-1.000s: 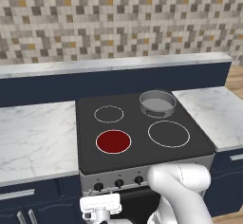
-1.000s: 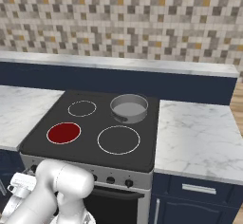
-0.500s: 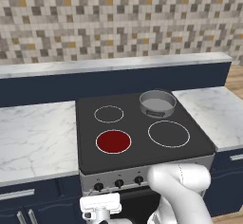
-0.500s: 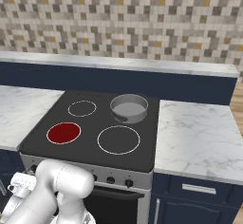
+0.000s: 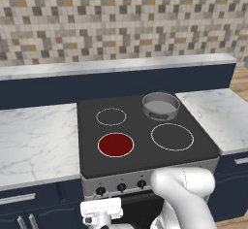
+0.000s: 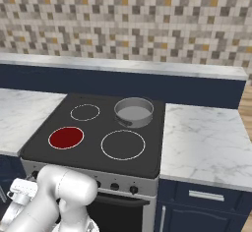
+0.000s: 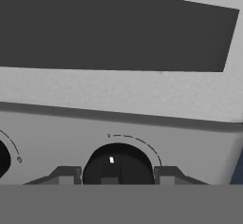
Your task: Turn off the front left burner of the stove.
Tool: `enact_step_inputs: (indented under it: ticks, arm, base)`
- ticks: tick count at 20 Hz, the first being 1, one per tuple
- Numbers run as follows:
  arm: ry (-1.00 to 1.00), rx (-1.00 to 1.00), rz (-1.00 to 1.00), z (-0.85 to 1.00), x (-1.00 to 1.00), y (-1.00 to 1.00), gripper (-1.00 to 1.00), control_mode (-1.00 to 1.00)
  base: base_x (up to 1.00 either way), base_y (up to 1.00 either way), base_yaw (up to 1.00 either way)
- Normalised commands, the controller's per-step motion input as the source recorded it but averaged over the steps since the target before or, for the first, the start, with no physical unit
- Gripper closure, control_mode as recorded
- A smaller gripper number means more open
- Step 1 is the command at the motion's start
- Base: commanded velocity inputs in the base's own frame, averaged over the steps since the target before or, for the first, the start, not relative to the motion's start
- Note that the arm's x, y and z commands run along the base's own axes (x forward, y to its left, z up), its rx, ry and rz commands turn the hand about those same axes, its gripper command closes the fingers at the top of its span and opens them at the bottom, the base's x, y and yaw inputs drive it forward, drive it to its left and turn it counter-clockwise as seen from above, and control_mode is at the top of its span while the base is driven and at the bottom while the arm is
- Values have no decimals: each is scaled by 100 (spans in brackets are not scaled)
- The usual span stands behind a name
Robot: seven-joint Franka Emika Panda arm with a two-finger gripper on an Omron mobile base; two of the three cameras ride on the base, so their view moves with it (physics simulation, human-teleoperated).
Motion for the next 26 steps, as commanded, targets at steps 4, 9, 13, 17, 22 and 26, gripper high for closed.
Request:
enact_step_inputs:
  ticks: [4,9,13,17,22,26]
  arm:
    - [0,1,0,25,0,18,100,-100]
    - [0,10,-3,29,0,21,100,-100]
    - [0,17,-5,34,-3,16,100,-100]
    - [-2,21,-5,31,-6,16,100,-100]
    - [-3,22,-7,30,0,19,100,-100]
    - [0,23,-8,34,0,23,100,-100]
  base:
    - [0,0,0]
    - [0,0,0]
    - [0,0,0]
    - [0,0,0]
    - [0,0,0]
    - [0,0,0]
